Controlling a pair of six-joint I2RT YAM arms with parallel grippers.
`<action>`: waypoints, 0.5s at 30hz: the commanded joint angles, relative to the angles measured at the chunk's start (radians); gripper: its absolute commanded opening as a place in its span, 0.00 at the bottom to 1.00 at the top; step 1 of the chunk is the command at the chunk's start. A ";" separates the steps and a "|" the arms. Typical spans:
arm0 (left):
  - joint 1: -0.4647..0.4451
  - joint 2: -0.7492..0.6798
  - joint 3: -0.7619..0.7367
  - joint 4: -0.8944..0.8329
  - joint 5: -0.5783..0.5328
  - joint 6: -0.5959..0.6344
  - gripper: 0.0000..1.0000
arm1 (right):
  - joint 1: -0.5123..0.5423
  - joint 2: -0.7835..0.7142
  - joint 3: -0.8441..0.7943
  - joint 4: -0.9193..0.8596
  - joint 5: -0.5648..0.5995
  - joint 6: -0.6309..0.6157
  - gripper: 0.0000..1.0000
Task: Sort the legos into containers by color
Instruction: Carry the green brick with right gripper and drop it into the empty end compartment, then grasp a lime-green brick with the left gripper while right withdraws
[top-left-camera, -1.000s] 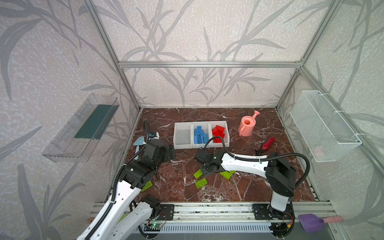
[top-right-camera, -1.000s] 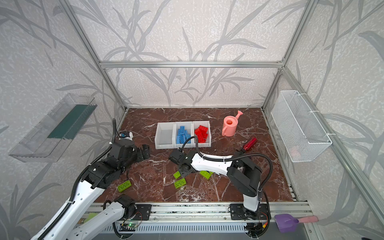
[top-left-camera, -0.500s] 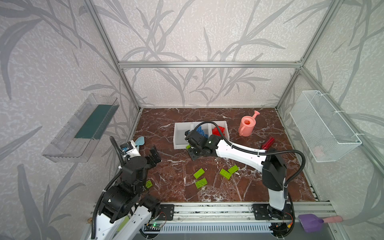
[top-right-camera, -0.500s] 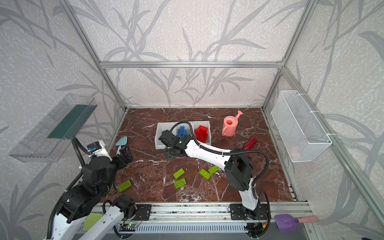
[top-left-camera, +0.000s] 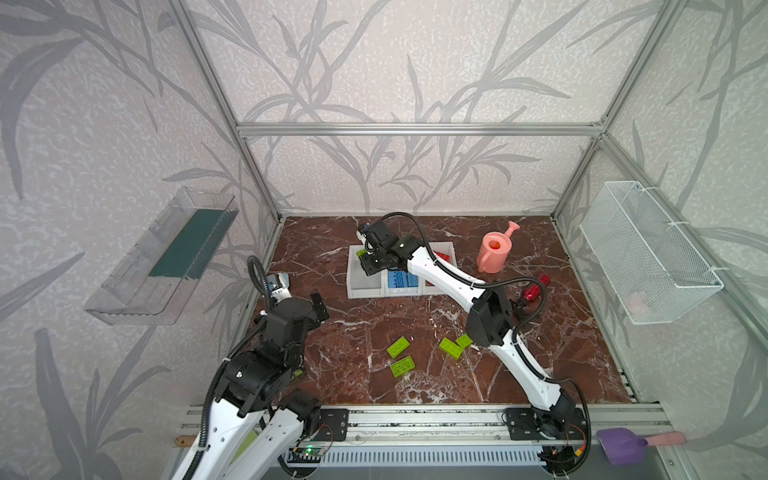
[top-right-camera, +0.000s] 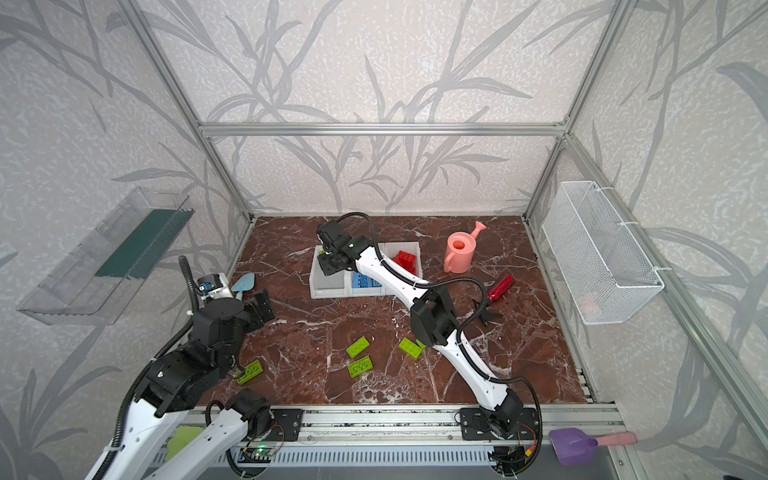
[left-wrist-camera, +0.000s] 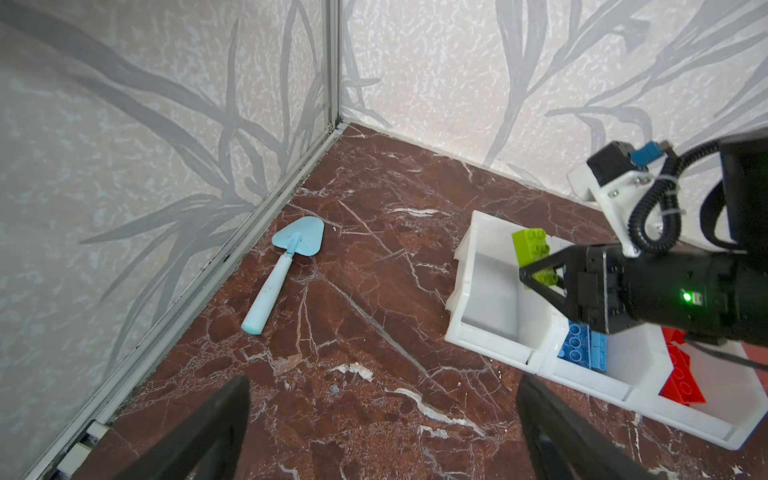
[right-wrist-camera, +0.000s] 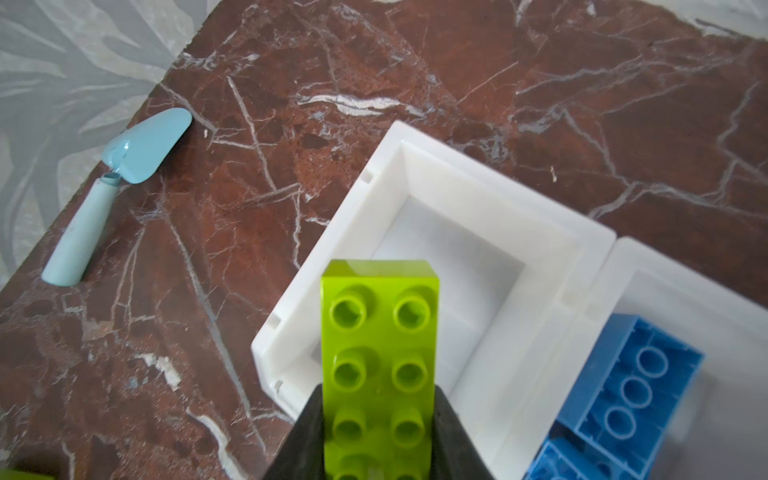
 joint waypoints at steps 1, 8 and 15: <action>0.004 -0.004 -0.015 0.004 0.006 0.014 0.99 | -0.015 0.089 0.197 -0.156 -0.027 -0.027 0.27; 0.004 -0.004 -0.025 0.016 0.024 0.024 0.99 | -0.032 0.012 0.032 -0.048 -0.035 -0.015 0.46; 0.002 0.045 -0.011 0.003 0.104 0.040 0.99 | -0.034 -0.057 -0.025 -0.053 -0.041 -0.024 0.58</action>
